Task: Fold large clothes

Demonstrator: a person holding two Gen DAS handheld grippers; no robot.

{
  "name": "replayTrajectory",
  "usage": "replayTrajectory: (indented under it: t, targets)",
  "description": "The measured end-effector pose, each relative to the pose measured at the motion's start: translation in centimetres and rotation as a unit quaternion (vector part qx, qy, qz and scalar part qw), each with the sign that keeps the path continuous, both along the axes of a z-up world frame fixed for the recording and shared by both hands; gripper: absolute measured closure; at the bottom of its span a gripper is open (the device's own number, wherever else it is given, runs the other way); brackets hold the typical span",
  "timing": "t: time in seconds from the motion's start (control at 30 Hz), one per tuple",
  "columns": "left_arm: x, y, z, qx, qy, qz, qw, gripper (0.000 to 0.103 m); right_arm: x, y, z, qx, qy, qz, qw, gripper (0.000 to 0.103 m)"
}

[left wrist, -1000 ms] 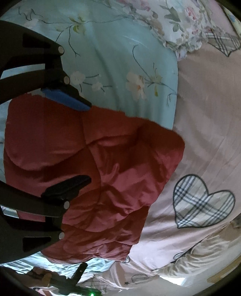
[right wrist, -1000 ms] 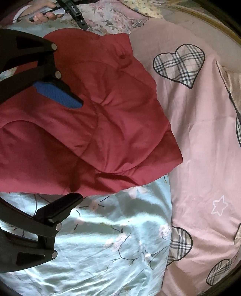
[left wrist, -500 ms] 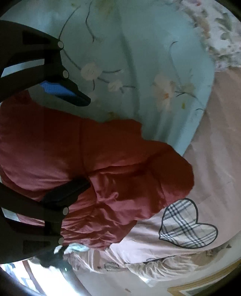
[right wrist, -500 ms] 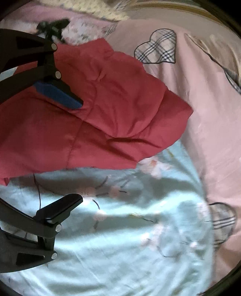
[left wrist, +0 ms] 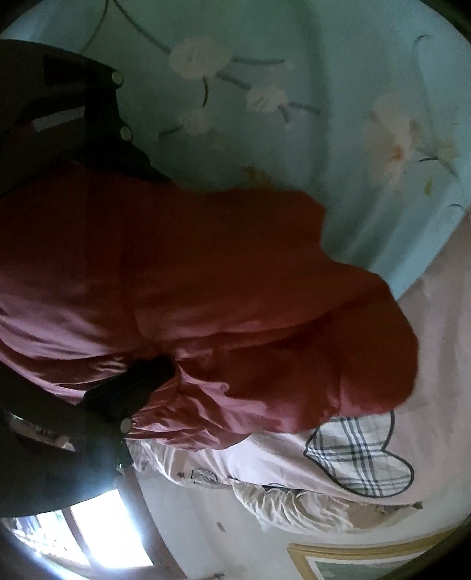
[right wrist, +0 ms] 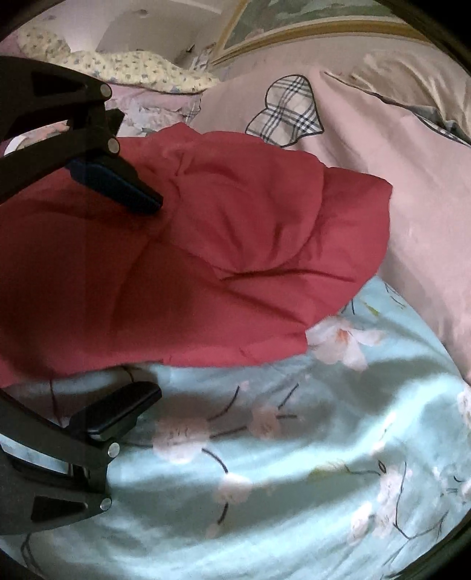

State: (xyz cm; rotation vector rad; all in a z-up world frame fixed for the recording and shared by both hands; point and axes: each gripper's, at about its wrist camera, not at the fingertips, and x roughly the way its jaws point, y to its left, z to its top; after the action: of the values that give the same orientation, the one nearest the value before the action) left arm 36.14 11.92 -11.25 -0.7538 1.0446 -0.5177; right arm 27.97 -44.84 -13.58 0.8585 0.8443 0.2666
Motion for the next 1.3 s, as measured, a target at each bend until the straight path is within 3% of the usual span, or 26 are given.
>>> replayTrajectory:
  t: [0.13, 0.3, 0.67, 1.0, 1.3]
  targets:
    - [0.2, -0.4, -0.3, -0.012, 0.001, -0.006, 0.9999, 0.011, 0.6, 1.3, 0.1, 0.003, 0.005, 0.027, 1.0, 0.009]
    - [-0.2, -1.0, 0.4, -0.005, -0.016, -0.01, 0.9998, 0.028, 1.0, 2.9, 0.4, -0.012, 0.01, 0.041, 0.999, 0.015]
    - [-2.0, -1.5, 3.4, 0.006, -0.056, -0.02, 0.9982, 0.055, -0.5, 3.1, 2.7, -0.014, -0.01, 0.053, 0.998, 0.054]
    - [-8.0, -0.5, 6.4, 0.012, -0.076, -0.05, 0.9958, 0.057, -6.6, 5.1, 5.4, -0.027, -0.013, 0.09, 0.996, 0.058]
    - [-15.1, 1.7, 6.3, 0.006, -0.063, -0.07, 0.9955, 0.057, -14.3, 6.7, 4.6, -0.006, -0.003, 0.101, 0.995, 0.058]
